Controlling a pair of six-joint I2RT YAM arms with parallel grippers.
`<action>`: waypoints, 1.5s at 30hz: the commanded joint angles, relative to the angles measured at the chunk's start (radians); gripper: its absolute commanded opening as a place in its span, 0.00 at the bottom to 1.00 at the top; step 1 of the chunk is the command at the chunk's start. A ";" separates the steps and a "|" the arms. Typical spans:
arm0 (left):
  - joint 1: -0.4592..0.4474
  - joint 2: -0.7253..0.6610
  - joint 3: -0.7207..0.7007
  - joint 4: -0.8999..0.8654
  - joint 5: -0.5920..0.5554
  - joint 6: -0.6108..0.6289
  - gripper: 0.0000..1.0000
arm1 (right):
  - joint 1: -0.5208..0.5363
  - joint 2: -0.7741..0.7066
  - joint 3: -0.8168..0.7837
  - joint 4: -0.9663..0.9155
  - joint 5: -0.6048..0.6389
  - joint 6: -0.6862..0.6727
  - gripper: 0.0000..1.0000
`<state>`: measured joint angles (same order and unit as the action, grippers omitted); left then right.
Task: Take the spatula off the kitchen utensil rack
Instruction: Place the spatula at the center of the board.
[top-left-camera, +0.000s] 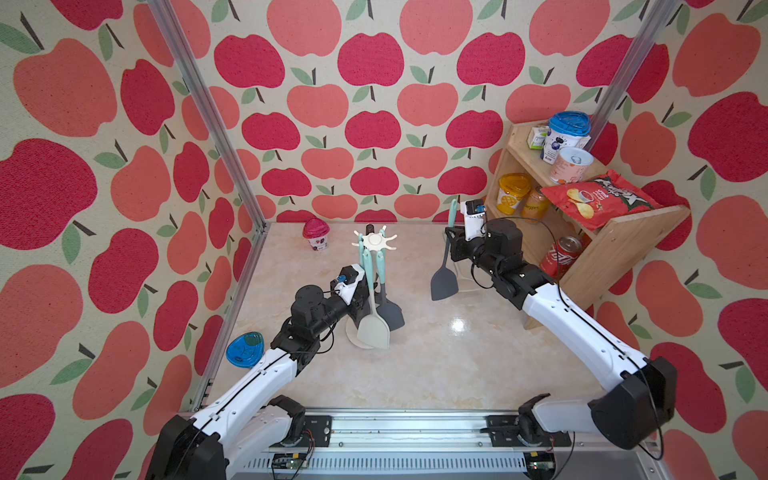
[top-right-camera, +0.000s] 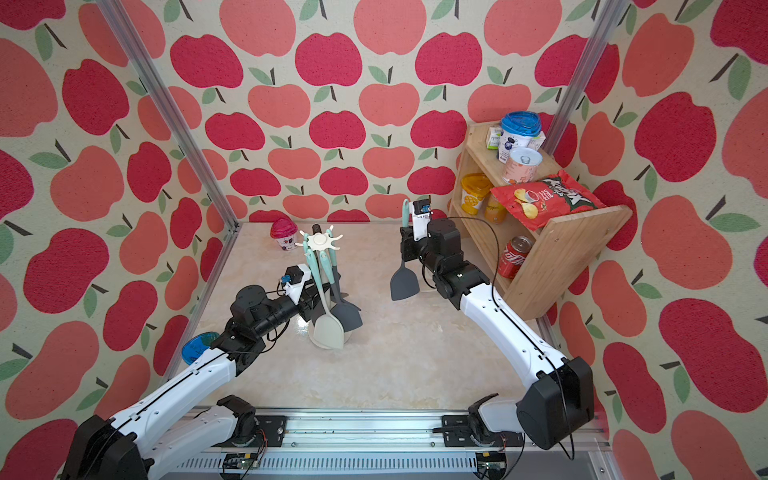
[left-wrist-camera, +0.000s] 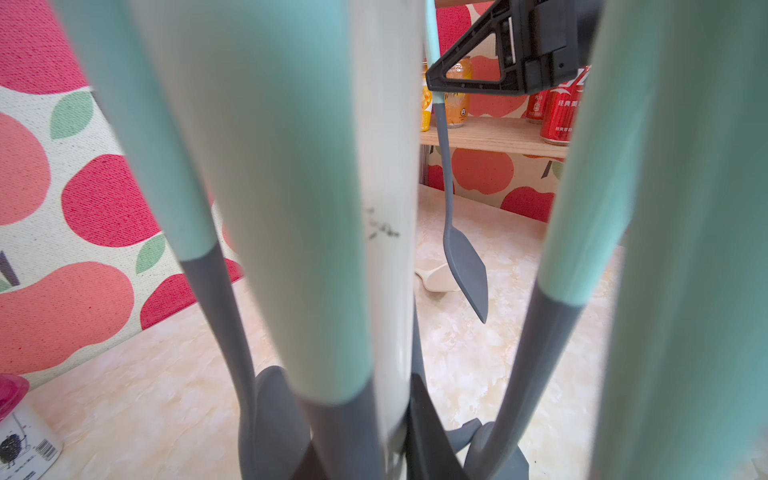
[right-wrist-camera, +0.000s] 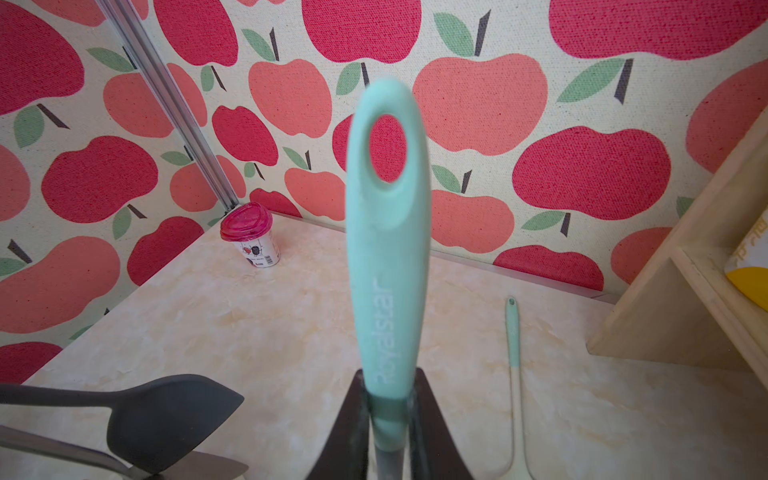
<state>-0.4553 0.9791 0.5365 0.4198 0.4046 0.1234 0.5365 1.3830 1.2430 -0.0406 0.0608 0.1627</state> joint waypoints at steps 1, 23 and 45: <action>-0.002 0.035 -0.040 -0.165 -0.018 0.056 0.00 | -0.022 0.056 0.057 -0.001 -0.044 0.017 0.00; -0.005 0.016 -0.047 -0.166 -0.029 0.050 0.00 | -0.086 0.355 0.218 0.015 -0.078 0.017 0.00; -0.005 0.005 -0.050 -0.177 -0.044 0.061 0.00 | -0.104 0.639 0.477 -0.053 -0.085 0.016 0.00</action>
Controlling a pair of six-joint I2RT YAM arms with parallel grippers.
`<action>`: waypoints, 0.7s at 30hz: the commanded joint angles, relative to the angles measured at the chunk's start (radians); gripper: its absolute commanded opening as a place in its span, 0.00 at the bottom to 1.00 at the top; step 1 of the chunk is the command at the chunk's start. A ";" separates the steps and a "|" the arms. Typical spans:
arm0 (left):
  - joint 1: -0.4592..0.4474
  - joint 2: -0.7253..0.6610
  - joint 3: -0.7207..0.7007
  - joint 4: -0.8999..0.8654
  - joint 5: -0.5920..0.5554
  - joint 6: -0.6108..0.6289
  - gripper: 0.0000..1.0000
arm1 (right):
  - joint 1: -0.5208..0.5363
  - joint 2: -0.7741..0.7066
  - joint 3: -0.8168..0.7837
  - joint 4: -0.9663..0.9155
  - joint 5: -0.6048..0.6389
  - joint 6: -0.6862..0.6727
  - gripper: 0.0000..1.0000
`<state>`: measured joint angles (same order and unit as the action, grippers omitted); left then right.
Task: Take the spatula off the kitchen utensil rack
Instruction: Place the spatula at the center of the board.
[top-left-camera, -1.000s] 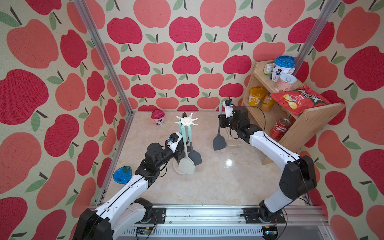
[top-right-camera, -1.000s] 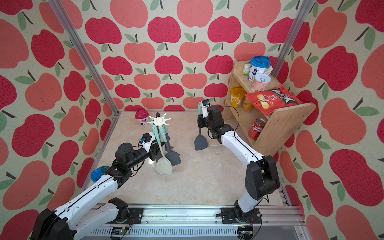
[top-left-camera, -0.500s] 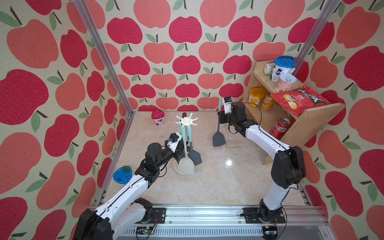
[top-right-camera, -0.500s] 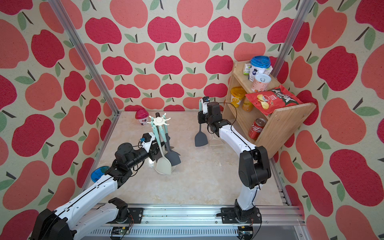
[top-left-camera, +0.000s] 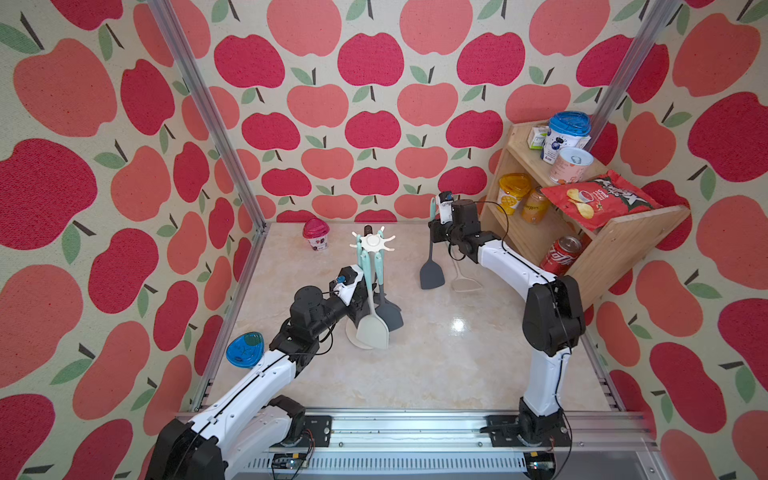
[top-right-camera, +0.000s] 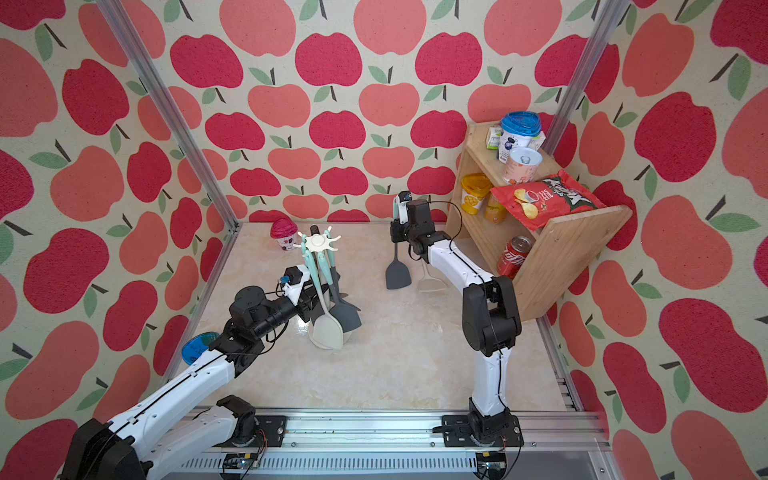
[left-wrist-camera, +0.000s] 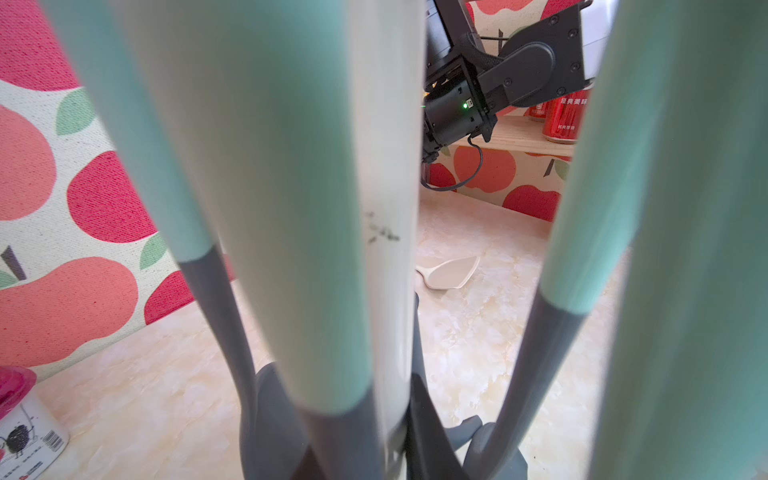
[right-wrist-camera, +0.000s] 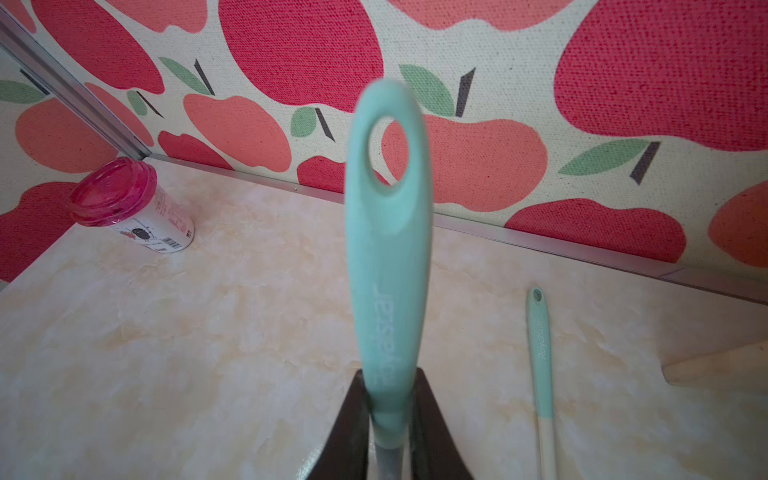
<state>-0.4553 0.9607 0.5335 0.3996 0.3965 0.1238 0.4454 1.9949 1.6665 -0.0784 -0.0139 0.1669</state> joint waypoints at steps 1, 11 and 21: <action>-0.005 0.023 -0.047 -0.160 -0.038 0.060 0.00 | -0.014 0.036 0.058 -0.016 -0.012 0.016 0.00; -0.003 0.015 -0.050 -0.163 -0.046 0.064 0.00 | -0.037 0.133 0.095 -0.004 -0.037 0.063 0.00; -0.003 0.021 -0.050 -0.160 -0.045 0.061 0.00 | -0.045 0.242 0.211 -0.050 -0.041 0.078 0.00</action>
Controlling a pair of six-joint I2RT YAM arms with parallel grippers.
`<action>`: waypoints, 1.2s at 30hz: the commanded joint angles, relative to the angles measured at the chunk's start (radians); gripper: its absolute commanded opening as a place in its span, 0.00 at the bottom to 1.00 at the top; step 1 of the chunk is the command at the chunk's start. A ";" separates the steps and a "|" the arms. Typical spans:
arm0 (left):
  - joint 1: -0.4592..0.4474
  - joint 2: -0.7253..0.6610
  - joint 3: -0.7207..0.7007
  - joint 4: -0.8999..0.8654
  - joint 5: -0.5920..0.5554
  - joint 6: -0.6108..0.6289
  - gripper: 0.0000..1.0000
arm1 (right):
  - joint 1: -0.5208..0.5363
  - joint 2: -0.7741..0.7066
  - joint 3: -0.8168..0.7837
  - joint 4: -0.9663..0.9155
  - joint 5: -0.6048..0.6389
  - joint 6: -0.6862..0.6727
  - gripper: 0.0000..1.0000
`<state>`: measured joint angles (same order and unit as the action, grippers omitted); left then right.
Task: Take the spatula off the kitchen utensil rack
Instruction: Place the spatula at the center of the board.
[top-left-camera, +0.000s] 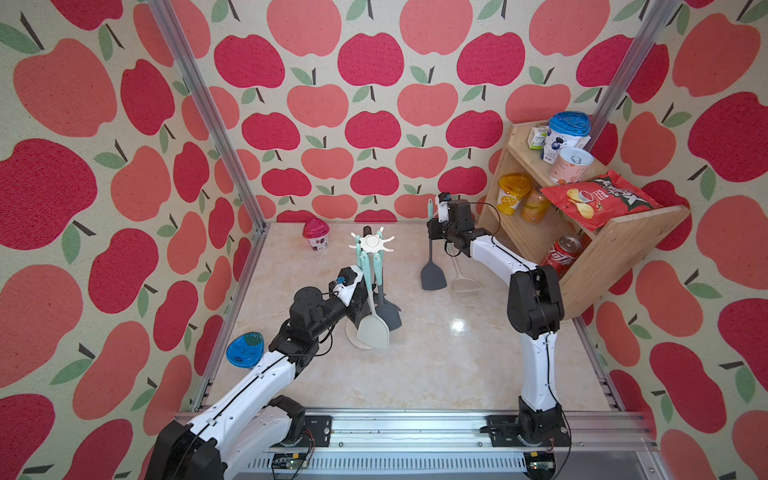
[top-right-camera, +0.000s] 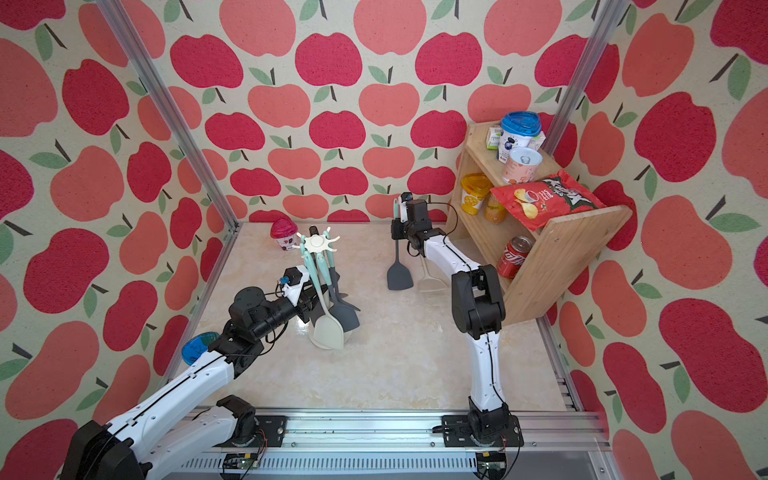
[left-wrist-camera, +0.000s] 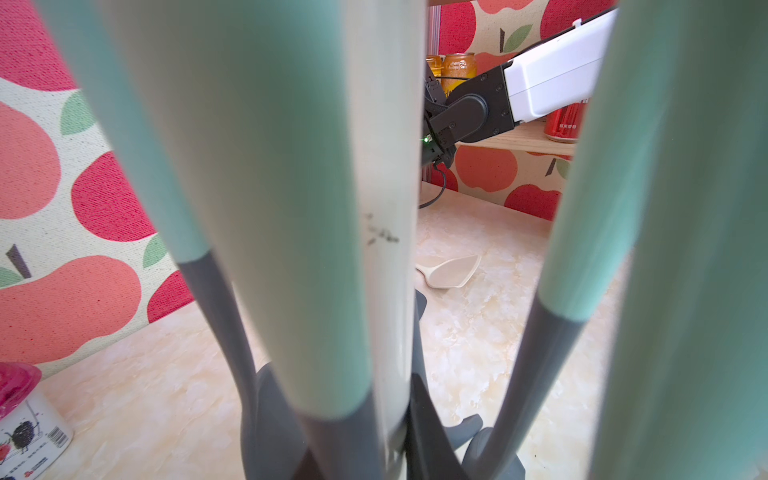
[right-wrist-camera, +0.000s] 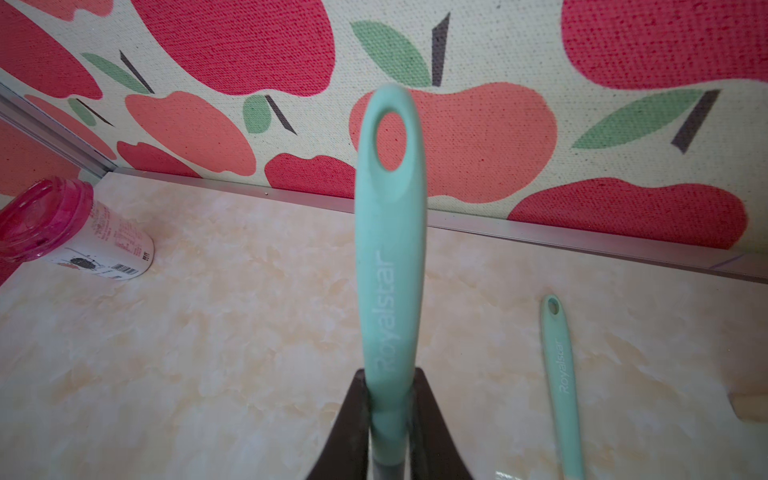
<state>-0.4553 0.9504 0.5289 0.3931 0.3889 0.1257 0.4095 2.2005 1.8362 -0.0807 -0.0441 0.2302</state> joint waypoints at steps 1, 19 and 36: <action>-0.003 0.032 -0.046 -0.153 -0.038 0.059 0.00 | -0.011 0.045 0.049 -0.049 -0.011 0.016 0.00; 0.003 0.049 -0.046 -0.146 -0.048 0.069 0.00 | -0.029 0.236 0.293 -0.187 -0.032 0.055 0.00; 0.009 0.057 -0.035 -0.150 -0.039 0.068 0.00 | -0.035 0.352 0.416 -0.264 -0.039 0.072 0.00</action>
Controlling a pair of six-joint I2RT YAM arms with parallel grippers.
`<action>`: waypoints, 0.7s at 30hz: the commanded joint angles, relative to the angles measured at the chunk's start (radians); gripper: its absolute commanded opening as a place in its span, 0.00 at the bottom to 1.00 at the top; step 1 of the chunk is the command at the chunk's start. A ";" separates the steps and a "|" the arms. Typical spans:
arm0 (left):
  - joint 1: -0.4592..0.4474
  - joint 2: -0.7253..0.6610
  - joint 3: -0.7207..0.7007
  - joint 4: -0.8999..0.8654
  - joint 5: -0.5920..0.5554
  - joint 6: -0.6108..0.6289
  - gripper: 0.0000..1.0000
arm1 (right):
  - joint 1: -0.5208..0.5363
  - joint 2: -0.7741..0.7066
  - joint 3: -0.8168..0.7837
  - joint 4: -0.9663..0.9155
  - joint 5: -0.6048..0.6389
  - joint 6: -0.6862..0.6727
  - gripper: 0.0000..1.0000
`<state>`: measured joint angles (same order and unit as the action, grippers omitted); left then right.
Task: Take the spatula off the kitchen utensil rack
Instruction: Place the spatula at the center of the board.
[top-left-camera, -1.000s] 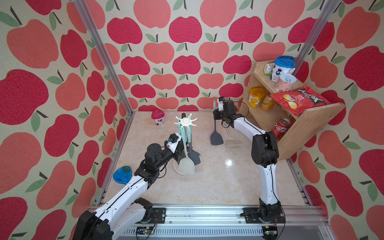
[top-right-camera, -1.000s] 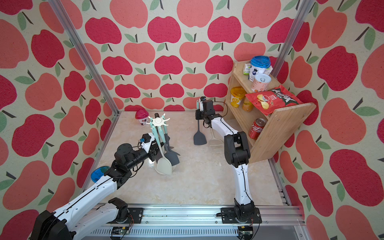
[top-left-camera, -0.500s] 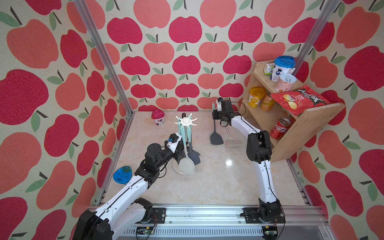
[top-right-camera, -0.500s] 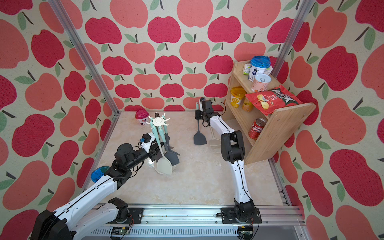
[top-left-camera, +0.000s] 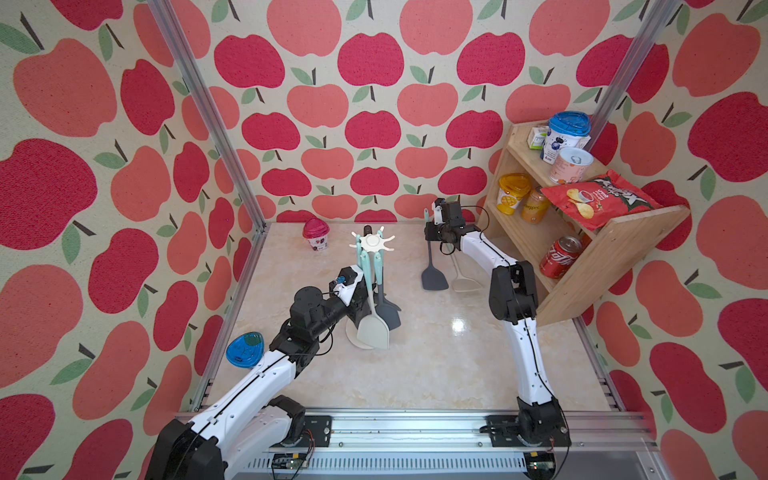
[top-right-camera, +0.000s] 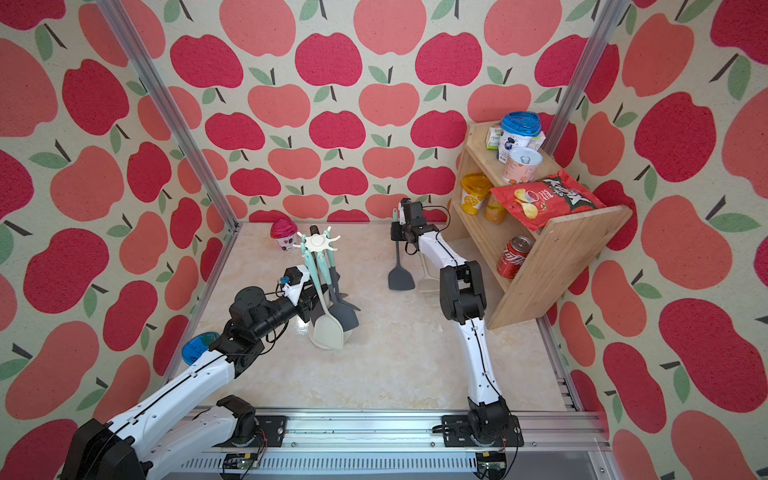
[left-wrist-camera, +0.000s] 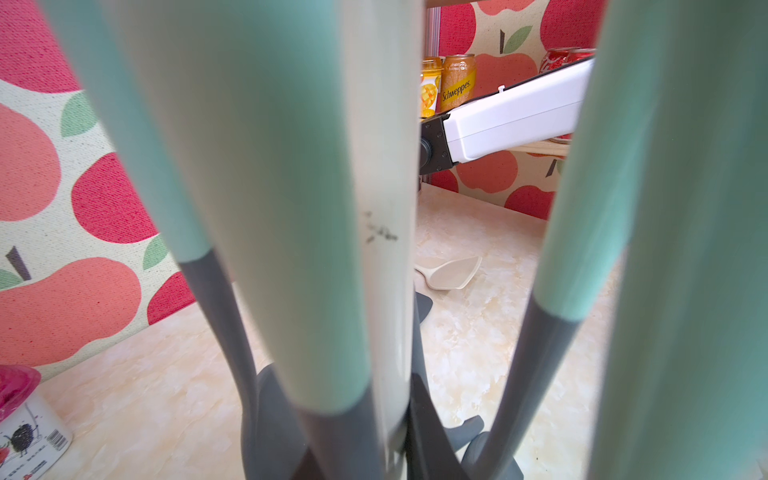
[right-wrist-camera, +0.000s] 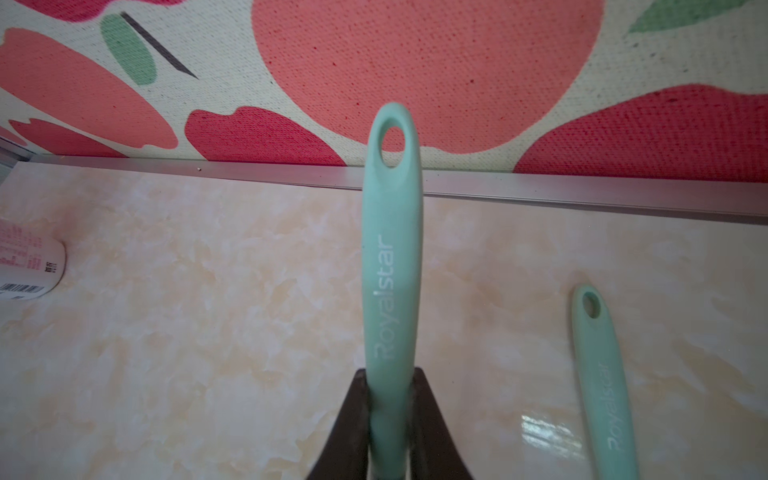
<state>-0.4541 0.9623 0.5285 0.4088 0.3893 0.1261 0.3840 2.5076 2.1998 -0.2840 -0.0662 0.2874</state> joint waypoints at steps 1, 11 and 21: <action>0.008 0.043 -0.035 -0.165 -0.039 0.069 0.00 | -0.009 0.056 0.069 -0.071 -0.017 0.015 0.00; 0.011 0.030 -0.044 -0.169 -0.044 0.069 0.00 | -0.009 0.110 0.154 -0.147 -0.001 0.017 0.00; 0.012 0.018 -0.050 -0.168 -0.043 0.066 0.00 | -0.009 0.111 0.110 -0.123 -0.007 0.041 0.00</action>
<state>-0.4522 0.9585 0.5282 0.4072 0.3893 0.1257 0.3840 2.5885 2.3241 -0.3840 -0.0692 0.3058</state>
